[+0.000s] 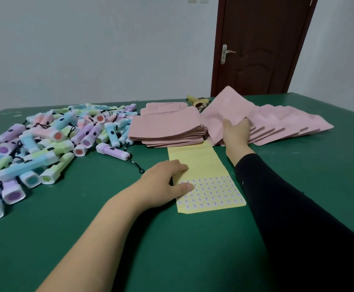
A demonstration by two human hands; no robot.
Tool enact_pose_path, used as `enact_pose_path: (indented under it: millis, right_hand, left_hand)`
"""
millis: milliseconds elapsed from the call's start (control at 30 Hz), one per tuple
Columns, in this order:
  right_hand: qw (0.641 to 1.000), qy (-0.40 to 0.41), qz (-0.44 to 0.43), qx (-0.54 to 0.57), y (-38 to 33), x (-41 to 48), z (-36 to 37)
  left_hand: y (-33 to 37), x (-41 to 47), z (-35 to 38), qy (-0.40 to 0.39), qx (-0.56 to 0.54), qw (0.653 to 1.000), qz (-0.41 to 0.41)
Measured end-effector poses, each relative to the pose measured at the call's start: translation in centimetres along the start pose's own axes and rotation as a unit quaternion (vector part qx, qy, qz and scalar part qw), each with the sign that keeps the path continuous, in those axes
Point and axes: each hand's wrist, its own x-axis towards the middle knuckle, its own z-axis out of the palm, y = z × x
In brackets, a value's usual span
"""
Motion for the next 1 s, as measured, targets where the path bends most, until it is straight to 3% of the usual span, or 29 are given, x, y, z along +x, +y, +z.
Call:
enact_pose_path:
  millis: [367, 667, 767, 867, 933, 1000]
  right_hand:
    - [0.986, -0.072, -0.045, -0.142, 0.0, -0.4, -0.6]
    - [0.983, -0.032, -0.056, -0.171, 0.6, -0.8, -1.0]
    - [0.976, 0.035, -0.093, -0.194, 0.2, -1.4, -1.0]
    - [0.888, 0.101, -0.261, -0.365, -0.3, -1.8, -1.2]
    - [0.807, 0.049, -0.333, -0.485, -0.3, -1.9, -0.6]
    - [0.741, -0.002, -0.341, -0.578, 0.1, -2.0, 0.3]
  left_hand:
    - [0.5, -0.6, -0.1, -0.013, -0.013, 1.000, 0.003]
    - [0.5, -1.1, -0.6, -0.028, 0.017, 0.999, -0.037]
    - [0.4, -1.3, -1.0, -0.040, 0.035, 0.997, -0.058]
    - [0.4, -1.4, -1.3, -0.053, 0.041, 0.995, -0.073]
    - [0.6, -1.5, -1.3, -0.063, 0.045, 0.994, -0.077]
    - [0.8, -1.5, -1.4, -0.068, 0.048, 0.993, -0.078]
